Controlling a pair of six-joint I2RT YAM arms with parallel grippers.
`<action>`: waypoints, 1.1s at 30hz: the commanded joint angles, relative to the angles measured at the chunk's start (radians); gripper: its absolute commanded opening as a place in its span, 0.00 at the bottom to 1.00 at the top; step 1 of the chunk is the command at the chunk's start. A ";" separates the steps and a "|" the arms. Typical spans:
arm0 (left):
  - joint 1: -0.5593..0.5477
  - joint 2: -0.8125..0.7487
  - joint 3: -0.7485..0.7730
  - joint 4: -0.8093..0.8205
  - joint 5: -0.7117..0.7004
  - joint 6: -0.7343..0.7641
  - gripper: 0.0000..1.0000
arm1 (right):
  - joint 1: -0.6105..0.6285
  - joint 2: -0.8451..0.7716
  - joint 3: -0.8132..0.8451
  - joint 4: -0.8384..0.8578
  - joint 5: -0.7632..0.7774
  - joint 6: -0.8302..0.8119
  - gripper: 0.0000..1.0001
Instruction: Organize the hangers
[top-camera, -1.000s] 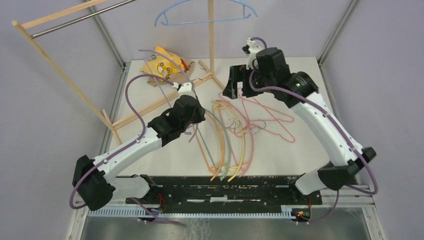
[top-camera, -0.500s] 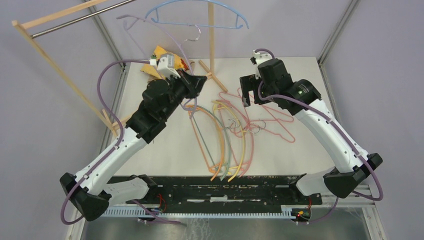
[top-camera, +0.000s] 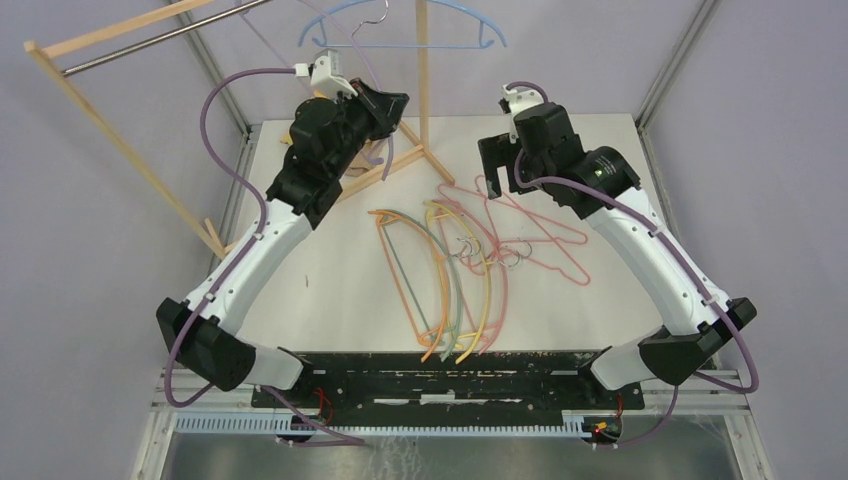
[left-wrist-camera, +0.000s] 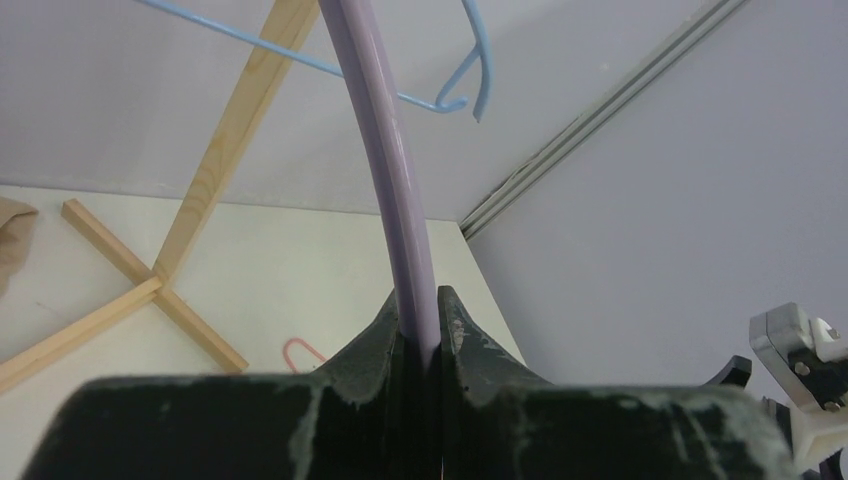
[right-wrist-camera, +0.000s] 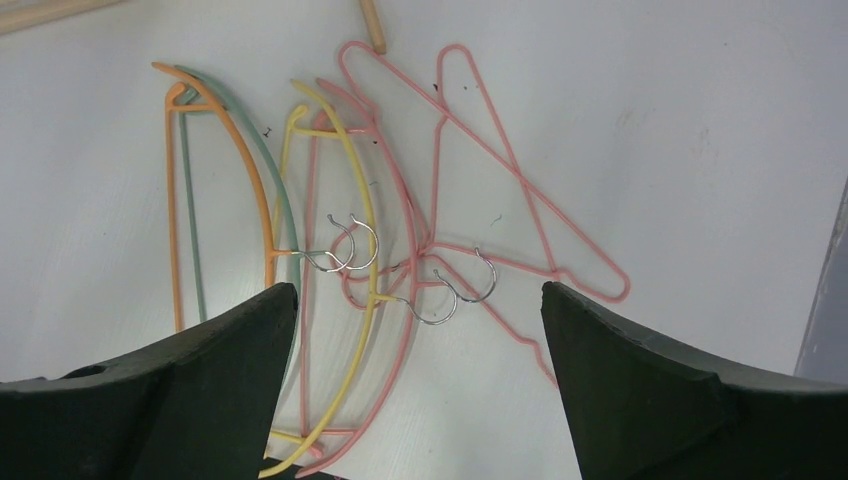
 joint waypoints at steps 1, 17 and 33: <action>0.019 0.033 0.084 0.133 0.030 -0.035 0.03 | -0.014 0.008 0.041 0.022 0.034 -0.025 1.00; 0.094 0.206 0.247 0.201 0.028 -0.122 0.03 | -0.087 0.071 0.098 0.014 -0.034 -0.033 1.00; 0.096 0.426 0.503 -0.044 0.101 -0.219 0.03 | -0.143 0.074 0.069 0.025 -0.074 -0.013 1.00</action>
